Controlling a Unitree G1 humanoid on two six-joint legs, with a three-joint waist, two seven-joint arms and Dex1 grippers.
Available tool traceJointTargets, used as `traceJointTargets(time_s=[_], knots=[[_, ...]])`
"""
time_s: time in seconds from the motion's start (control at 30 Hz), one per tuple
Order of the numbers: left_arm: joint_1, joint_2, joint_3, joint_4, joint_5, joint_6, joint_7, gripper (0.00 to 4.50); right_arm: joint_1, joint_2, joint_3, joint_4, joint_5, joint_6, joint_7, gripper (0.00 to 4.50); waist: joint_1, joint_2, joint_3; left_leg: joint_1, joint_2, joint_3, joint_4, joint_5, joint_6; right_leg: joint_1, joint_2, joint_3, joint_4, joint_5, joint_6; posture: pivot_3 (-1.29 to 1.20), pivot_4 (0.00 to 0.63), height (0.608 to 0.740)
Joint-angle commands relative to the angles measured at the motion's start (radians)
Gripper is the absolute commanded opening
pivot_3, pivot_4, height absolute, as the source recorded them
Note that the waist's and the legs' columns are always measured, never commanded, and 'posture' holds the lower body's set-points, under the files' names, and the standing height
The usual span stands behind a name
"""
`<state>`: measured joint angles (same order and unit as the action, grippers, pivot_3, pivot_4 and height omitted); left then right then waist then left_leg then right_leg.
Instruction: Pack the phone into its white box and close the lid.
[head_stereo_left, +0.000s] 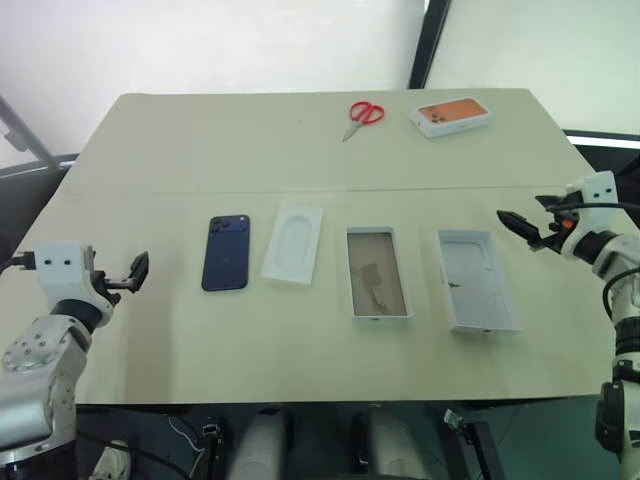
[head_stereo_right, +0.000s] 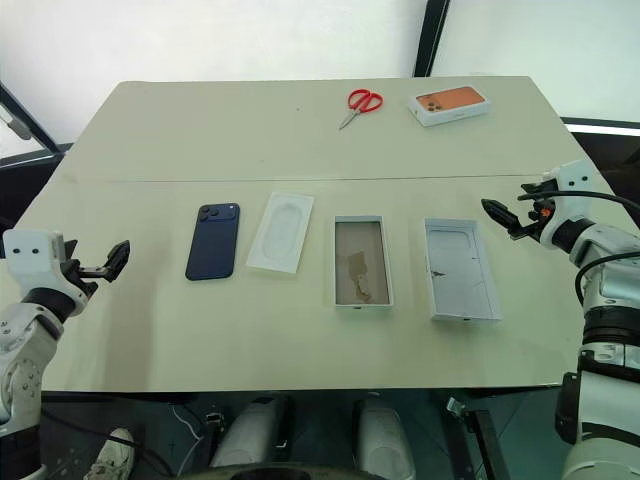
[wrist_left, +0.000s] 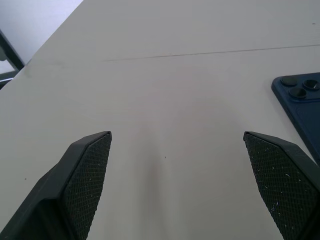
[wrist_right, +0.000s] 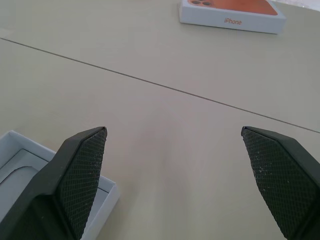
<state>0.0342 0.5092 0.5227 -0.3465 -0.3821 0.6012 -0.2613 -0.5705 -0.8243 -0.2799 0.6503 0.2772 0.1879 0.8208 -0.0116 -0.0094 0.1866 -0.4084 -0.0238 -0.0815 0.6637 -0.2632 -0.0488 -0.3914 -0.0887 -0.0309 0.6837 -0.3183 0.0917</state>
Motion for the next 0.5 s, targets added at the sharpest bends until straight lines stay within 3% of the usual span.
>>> traceJointTargets(time_s=[0.03, 0.5], knots=[[-0.008, 0.001, 0.005, -0.012, 0.004, -0.024, 0.002, 4.44, -0.021, -0.004, -0.007, -0.032, 0.000, -0.021, 0.000, 4.50, 0.000, 0.000, 0.000, 0.000, 0.000, 0.000, 0.000, 0.000, 0.000, 0.000, 0.000, 0.000, 0.000, 0.000, 0.000, 0.00, 0.150, 0.698], [-0.022, -0.023, -0.023, -0.036, -0.002, -0.020, 0.005, 4.44, -0.006, 0.000, 0.001, -0.094, 0.014, 0.001, 0.019, 4.50, 0.000, 0.000, 0.000, 0.000, 0.000, 0.000, 0.000, 0.000, 0.000, 0.000, 0.000, 0.000, 0.000, 0.000, 0.000, 0.00, 0.150, 0.698]])
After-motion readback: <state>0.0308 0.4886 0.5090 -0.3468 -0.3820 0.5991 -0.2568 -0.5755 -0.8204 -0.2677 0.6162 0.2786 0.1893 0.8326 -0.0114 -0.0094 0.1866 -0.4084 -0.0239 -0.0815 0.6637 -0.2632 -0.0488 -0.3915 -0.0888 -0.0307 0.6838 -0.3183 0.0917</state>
